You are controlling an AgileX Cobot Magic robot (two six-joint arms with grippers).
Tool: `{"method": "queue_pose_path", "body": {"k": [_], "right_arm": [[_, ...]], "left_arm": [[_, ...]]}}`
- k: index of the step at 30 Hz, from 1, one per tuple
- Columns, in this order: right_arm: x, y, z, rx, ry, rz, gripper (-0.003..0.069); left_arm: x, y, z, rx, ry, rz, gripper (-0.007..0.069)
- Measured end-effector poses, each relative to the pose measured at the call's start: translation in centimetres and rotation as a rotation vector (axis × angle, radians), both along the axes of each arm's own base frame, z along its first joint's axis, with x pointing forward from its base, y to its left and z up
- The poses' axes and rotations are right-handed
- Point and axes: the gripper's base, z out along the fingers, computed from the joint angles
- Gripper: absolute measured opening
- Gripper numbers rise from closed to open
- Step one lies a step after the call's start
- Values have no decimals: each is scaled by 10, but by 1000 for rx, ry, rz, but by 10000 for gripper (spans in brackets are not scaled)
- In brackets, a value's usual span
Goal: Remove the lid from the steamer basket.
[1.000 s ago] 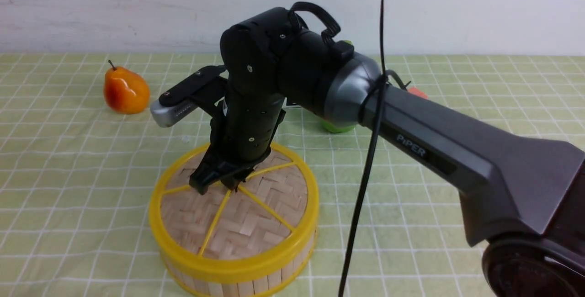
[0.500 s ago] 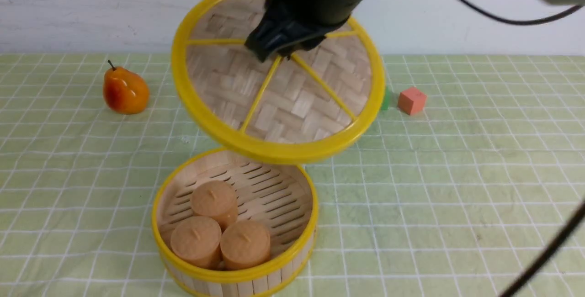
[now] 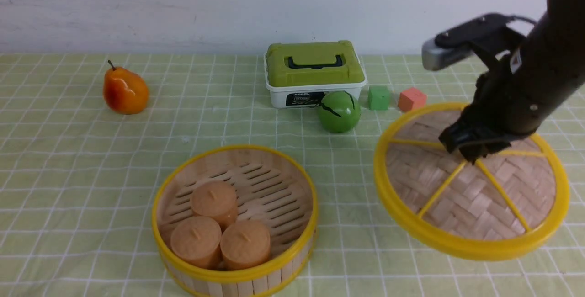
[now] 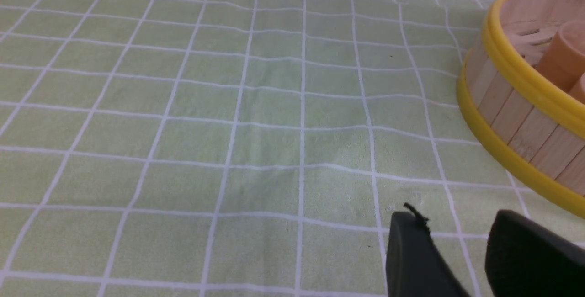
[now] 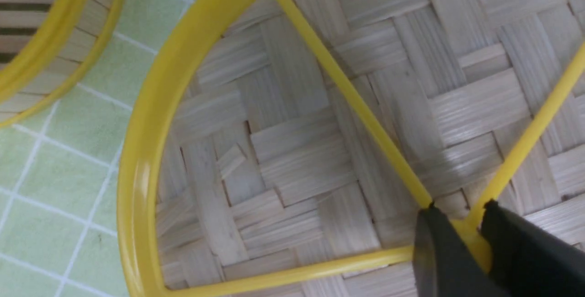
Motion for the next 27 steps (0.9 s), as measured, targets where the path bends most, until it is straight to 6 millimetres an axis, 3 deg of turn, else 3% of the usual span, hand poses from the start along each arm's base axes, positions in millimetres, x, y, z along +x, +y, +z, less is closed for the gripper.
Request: {"method": "queue_pose_path", "body": {"k": [5,12,15,17,18,19,22,25,27], "right_arm": [[20,4,-46,61,-4,-41,78],[41,11,-86,58,18,-52,88],[44,12,-97,49,44,-53,125],[45,13,-103,45,59,-54,212],[45,12,-103,44,59,-53,212],[45,13,-102,45,64,-54,280],[41,11,-84,46,51,-48,367],[28,6,-45,60,-29,-38,409],[8,-1,-2,80,-135,-30,414]], "left_arm": [[0,0,0,0,0,0,239],[0,0,0,0,0,0,239],[0,0,0,0,0,0,239],[0,0,0,0,0,0,239],[0,0,0,0,0,0,239],[0,0,0,0,0,0,239],[0,0,0,0,0,0,239],[0,0,0,0,0,0,239],[0,0,0,0,0,0,239]]}}
